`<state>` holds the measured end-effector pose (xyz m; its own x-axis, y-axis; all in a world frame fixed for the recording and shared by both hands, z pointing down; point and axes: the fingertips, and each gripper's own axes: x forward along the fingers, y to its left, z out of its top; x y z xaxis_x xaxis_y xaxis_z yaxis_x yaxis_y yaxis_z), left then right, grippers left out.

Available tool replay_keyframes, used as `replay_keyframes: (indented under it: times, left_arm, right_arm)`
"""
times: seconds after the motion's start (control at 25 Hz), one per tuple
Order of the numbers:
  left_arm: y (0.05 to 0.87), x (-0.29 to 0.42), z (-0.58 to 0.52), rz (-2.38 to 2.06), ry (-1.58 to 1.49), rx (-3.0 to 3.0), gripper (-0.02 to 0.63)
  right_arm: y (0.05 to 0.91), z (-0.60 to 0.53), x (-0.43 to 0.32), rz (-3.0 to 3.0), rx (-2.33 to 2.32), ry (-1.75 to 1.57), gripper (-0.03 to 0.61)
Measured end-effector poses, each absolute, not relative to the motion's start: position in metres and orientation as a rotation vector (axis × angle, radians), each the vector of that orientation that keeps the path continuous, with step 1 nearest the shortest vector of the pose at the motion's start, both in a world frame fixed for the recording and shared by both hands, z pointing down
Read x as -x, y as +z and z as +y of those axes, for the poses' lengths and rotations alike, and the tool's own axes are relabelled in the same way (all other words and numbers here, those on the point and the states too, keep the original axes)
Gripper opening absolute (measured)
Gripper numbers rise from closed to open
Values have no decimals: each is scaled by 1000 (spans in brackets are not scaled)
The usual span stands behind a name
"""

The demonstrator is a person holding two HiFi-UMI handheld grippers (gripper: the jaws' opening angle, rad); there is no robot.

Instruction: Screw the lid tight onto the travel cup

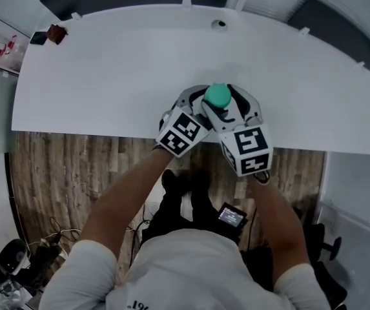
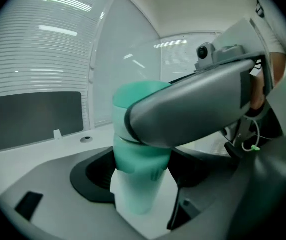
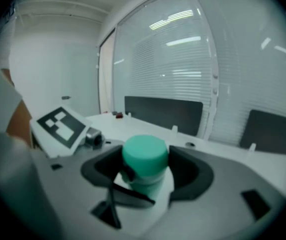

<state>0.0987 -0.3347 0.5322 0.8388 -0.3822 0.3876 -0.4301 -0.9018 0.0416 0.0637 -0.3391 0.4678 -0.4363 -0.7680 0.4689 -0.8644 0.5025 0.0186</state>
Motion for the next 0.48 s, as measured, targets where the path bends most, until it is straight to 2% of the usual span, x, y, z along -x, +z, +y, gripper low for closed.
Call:
replay_keyframes:
  times: [0.28, 0.48]
  left_arm:
    - [534, -100, -328, -278, 689, -3002, 325]
    - [533, -101, -333, -459, 644, -2954, 325]
  right_arm:
    - [468, -336, -56, -2458, -1008, 222, 302]
    - [466, -339, -59, -2407, -1133, 247, 302]
